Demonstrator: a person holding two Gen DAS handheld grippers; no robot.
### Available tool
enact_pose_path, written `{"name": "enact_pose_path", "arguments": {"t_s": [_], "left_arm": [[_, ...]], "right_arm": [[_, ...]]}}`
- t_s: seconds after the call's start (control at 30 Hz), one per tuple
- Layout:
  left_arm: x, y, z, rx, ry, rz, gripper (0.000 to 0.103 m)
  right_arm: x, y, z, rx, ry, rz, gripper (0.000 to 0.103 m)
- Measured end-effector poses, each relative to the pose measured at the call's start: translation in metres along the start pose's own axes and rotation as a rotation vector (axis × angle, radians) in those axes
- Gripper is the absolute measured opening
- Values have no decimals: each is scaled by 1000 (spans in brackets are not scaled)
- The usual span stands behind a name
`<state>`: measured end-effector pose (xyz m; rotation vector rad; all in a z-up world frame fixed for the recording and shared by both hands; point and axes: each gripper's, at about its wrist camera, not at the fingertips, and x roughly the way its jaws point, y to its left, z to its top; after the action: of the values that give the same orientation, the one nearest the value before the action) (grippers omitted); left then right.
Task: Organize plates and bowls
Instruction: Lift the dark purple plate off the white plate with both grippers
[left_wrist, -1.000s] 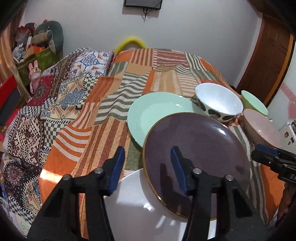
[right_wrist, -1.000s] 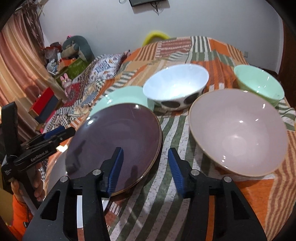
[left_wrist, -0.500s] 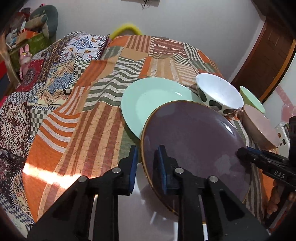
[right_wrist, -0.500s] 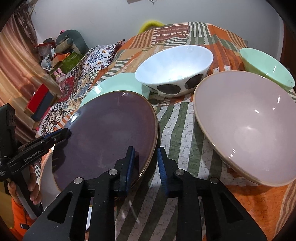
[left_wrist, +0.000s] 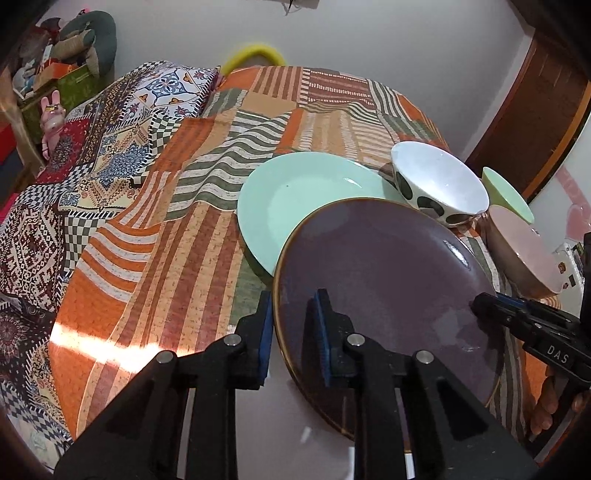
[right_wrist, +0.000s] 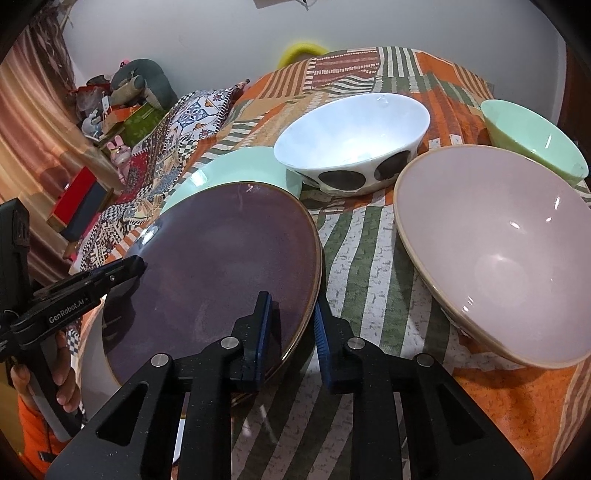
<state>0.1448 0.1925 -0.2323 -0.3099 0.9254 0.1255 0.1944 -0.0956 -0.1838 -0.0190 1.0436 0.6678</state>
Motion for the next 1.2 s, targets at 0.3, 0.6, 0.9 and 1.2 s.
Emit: {"name": "enact_pose_path", "arguments": {"t_s": [0.3,0.6,0.9,1.2], "left_arm": [[-20,-10,-4,9,-38,9,21],[-56,-23,-7,25,-97,-1,21],[-94,-43,-16,60,-150,1,21],[-119,-71,-30,98,-176,-12,22]], "right_arm": [[-17,0,-1,14,-29,10,20],[-48,6,-2,8,-92,20,20],[-81,9,-13,2,-146,20,20],[-111,2,-26,10,-200,12,20]]}}
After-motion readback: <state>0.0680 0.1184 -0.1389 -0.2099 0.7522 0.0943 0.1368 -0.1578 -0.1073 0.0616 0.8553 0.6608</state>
